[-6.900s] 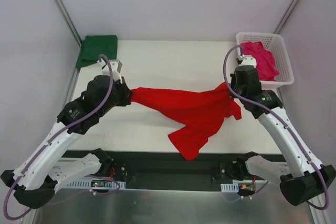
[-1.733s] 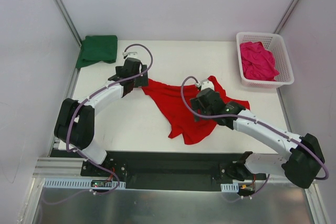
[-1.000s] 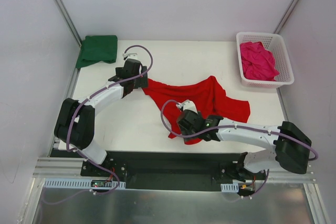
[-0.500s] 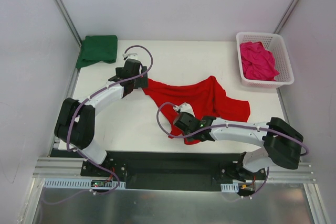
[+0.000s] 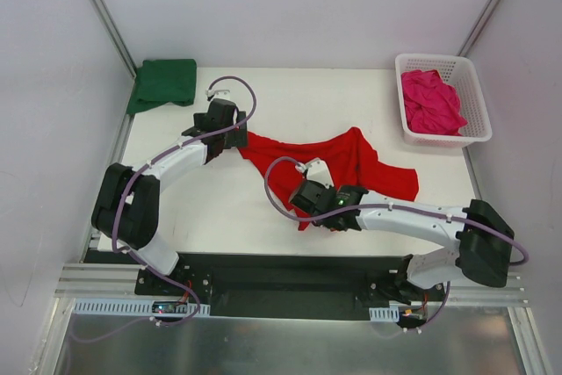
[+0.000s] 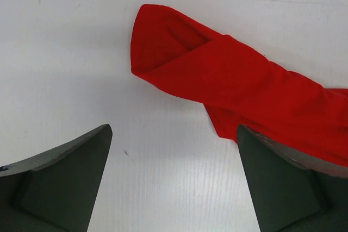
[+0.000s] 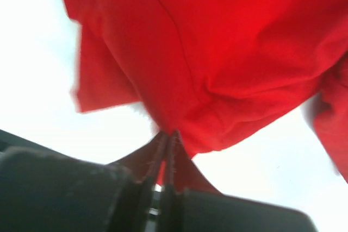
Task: Fold and stack the t-shirts
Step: Flatten out the tshirt
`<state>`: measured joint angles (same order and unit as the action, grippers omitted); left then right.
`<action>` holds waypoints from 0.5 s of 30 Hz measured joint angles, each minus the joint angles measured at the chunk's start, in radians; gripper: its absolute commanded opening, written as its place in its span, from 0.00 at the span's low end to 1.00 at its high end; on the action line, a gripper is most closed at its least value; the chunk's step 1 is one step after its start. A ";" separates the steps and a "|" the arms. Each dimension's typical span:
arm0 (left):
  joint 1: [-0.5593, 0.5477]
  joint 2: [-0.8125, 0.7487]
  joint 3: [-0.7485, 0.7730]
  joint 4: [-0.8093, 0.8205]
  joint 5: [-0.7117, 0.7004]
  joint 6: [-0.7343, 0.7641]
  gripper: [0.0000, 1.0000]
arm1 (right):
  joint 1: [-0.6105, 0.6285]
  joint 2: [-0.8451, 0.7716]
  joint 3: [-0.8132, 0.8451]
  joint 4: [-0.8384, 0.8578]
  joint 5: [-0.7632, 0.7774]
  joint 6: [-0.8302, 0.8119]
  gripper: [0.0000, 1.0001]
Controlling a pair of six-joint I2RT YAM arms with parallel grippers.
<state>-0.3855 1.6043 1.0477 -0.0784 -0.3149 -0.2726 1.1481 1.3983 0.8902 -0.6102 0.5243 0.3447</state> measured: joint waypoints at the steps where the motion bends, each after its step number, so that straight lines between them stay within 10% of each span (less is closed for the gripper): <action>1: 0.000 0.001 0.000 0.000 0.000 0.000 0.99 | 0.000 -0.008 0.026 -0.029 0.024 0.002 0.01; 15: 0.000 0.018 0.000 0.001 0.000 0.002 0.99 | -0.063 0.098 0.234 -0.174 0.232 -0.055 0.01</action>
<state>-0.3855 1.6222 1.0477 -0.0776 -0.3153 -0.2710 1.0855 1.4967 1.1240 -0.7841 0.7559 0.2897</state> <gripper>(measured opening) 0.993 0.023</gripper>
